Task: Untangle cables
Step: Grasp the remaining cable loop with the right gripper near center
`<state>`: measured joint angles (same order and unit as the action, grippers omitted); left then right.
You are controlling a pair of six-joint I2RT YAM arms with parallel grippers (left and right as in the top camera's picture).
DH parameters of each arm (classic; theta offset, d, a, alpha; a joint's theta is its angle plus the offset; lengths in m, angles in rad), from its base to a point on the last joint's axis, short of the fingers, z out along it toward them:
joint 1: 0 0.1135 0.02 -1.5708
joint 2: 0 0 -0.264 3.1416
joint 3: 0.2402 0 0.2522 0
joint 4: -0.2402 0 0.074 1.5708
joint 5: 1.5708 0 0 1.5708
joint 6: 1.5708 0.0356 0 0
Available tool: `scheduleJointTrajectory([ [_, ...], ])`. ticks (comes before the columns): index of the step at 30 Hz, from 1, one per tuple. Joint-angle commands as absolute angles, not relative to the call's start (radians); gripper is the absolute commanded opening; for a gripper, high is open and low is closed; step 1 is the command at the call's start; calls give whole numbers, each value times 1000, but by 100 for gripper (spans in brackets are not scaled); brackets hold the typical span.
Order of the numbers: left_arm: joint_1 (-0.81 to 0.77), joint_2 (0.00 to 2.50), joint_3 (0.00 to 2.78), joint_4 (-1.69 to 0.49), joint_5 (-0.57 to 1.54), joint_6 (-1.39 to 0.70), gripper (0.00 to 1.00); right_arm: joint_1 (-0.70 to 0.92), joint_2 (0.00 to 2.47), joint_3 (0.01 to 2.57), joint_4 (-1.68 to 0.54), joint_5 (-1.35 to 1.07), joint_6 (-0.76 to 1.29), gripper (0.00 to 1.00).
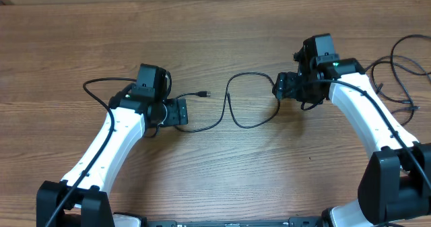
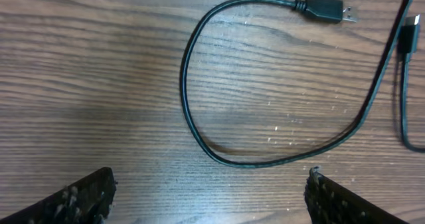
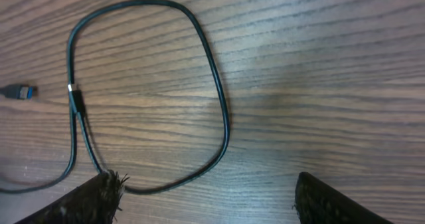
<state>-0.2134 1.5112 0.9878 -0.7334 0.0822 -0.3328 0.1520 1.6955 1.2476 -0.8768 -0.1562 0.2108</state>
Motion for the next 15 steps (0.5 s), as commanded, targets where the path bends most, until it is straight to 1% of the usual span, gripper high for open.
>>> scheduleJointTrajectory([
  [1,-212,1517,934,-706,111,-311,91,153,1701,1200,-830,-152,266,81],
  [8,-212,1517,904,-694,125,-323,91,159,1711,1093,-716,-152,271,80],
  [12,-212,1517,904,-694,126,-330,91,159,1713,1026,-619,-159,313,74],
  [15,-212,1517,904,-694,131,-330,91,163,1713,989,-554,-160,319,72],
])
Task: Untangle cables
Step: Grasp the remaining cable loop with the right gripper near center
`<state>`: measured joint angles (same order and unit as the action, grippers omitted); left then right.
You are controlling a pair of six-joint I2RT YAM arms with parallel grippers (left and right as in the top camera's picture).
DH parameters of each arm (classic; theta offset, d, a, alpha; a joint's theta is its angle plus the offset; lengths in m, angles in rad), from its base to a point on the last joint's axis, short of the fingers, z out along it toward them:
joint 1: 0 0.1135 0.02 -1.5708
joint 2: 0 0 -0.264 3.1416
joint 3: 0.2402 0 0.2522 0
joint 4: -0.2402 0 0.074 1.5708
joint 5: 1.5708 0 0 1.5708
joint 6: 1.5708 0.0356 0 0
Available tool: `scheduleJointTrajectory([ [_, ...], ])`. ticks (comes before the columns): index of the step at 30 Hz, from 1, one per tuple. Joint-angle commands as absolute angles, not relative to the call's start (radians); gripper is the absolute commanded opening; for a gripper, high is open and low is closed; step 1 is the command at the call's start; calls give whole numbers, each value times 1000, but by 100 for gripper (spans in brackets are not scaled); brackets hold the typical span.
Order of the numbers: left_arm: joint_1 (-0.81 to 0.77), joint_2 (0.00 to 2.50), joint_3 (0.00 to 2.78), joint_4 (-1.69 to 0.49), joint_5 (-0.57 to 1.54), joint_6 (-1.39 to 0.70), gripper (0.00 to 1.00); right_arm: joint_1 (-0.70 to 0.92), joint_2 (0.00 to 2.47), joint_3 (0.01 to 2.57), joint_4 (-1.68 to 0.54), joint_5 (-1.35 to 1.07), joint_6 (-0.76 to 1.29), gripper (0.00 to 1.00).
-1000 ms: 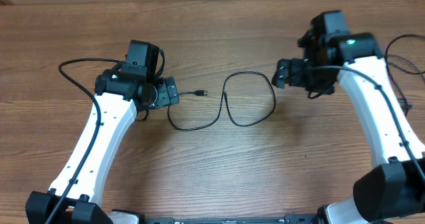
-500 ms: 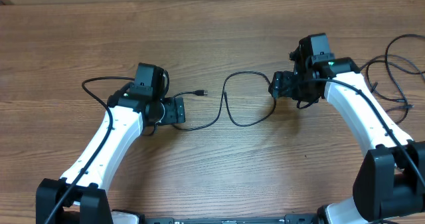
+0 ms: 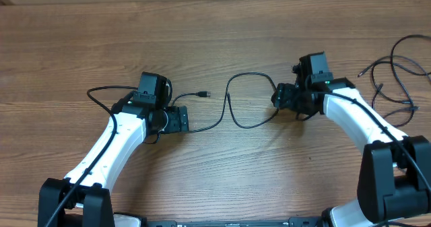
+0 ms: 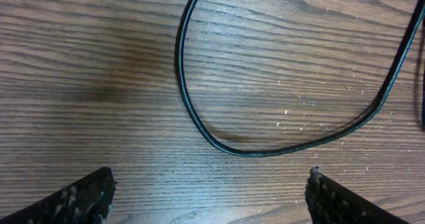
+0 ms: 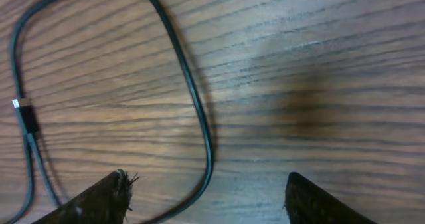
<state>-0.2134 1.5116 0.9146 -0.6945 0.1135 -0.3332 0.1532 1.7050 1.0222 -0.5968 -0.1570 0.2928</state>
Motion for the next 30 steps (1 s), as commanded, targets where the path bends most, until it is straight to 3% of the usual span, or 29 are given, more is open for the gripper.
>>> scheduleJointTrajectory([
  [1,-212,1517,904,-694,131,-331,91,165,1713,975,-529,-160,319,72],
  [18,-212,1517,904,-703,132,-345,91,236,1735,892,-297,-97,352,55],
  [23,-212,1517,904,-706,132,-345,92,236,1782,891,-292,-68,375,62],
  [27,-212,1517,904,-706,132,-345,91,236,1813,891,-280,-69,374,62],
  [30,-212,1517,904,-706,132,-345,91,236,1814,891,-266,-71,374,48],
])
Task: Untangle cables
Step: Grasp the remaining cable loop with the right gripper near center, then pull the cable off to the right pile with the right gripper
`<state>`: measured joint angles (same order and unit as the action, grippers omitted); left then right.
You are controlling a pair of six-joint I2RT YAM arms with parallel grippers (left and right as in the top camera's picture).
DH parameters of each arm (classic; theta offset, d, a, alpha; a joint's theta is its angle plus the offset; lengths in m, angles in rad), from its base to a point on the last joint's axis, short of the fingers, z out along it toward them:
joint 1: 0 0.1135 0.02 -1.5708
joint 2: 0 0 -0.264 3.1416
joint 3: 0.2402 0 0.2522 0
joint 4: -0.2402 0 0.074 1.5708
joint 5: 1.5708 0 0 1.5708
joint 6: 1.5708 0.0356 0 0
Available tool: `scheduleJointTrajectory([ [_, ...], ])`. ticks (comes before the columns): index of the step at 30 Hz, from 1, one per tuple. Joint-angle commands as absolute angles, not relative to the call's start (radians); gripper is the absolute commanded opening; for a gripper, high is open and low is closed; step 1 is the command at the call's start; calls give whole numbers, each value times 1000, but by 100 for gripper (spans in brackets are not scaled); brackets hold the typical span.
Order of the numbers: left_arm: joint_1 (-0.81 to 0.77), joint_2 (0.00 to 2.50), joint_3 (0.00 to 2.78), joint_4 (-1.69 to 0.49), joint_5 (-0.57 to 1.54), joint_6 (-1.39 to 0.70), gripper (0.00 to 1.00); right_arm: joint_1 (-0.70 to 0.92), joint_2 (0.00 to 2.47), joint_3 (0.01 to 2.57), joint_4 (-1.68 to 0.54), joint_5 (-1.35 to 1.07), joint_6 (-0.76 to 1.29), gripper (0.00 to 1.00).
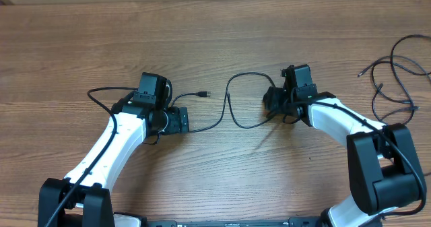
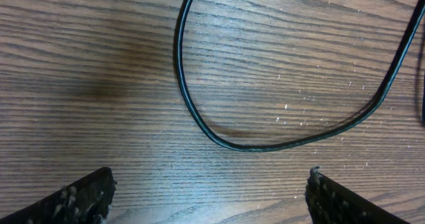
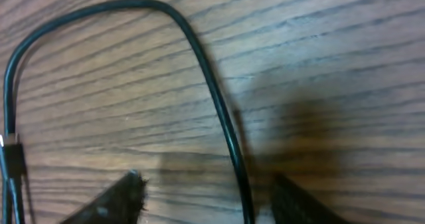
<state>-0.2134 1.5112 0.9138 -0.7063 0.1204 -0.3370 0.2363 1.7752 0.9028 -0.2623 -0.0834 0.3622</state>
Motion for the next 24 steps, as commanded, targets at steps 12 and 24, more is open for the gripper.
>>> scheduleJointTrajectory([
  [12,-212,1517,904,-710,132,-345,91,159,1751,1043,-495,57,359,4],
  [24,-212,1517,904,-709,132,-348,91,-134,1621,1614,-898,414,359,4],
])
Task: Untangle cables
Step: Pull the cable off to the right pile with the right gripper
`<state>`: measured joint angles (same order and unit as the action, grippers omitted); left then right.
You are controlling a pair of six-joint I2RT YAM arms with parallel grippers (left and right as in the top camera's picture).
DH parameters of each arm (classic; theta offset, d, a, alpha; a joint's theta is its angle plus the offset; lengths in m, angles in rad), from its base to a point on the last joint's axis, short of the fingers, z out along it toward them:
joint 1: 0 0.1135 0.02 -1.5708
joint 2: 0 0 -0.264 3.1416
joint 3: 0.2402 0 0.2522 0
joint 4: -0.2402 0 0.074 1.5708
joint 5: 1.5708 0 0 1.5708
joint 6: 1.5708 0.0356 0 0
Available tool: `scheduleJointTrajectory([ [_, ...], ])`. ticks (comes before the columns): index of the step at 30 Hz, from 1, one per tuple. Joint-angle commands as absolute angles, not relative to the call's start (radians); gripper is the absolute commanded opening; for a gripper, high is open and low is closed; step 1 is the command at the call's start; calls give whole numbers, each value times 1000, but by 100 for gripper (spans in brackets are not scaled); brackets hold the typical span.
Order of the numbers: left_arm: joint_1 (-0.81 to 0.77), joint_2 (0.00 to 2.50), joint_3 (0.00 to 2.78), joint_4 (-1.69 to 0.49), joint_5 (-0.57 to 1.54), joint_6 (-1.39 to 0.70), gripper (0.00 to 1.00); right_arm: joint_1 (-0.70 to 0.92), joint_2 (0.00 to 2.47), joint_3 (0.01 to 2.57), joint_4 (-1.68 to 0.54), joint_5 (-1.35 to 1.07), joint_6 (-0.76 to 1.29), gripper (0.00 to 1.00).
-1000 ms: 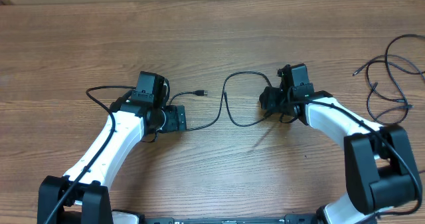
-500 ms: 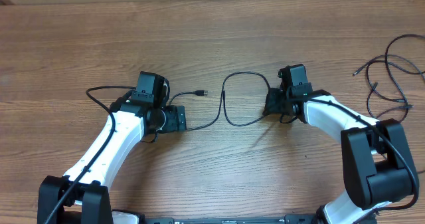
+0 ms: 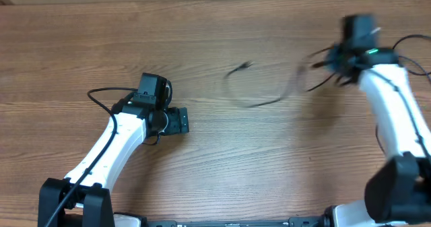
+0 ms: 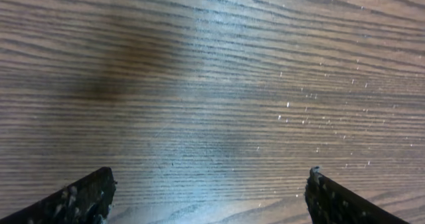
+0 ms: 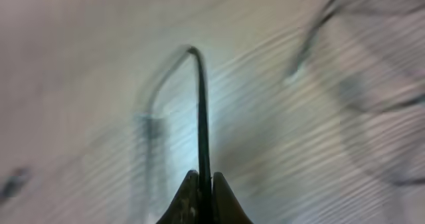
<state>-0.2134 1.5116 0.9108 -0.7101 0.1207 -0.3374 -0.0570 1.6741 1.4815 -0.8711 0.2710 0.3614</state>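
A thin black cable trails in a blurred loop across the middle of the table, one plug end pointing to the far side. My right gripper is at the loop's right end, far right of centre. In the right wrist view the right gripper is shut on the cable, which runs straight up from the fingertips. My left gripper is left of centre, apart from the cable. Its wrist view shows that gripper open, dark fingers wide apart over bare wood.
A bundle of other black cables lies at the table's far right edge, close behind my right arm; it shows blurred in the right wrist view. A black lead loops beside the left arm.
My right gripper has shut on the cable and stands further right and back. The cable has been dragged right, out of the left wrist view. The left arm has not moved.
The cable lay between both open grippers, one loop before each. Then both grippers were closer to the table. Then the right gripper stood open over the right loop. Now it is shut on that loop and the whole cable sits further right.
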Motion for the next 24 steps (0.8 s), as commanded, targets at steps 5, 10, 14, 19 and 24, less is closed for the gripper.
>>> scheduleJointTrajectory([
  [5,-212,1517,904,-706,132,-348,91,-269,1621,1778,-954,456,360,4],
  [10,-212,1517,904,-701,132,-348,91,-389,1627,1796,-1005,456,398,4],
  [14,-212,1517,904,-702,132,-348,91,-466,1646,1790,-1049,448,504,4],
  [19,-212,1517,904,-702,132,-353,91,-515,1669,1789,-1052,406,509,4],
  [24,-212,1517,904,-702,132,-363,91,-525,1700,1789,-1046,383,509,4],
])
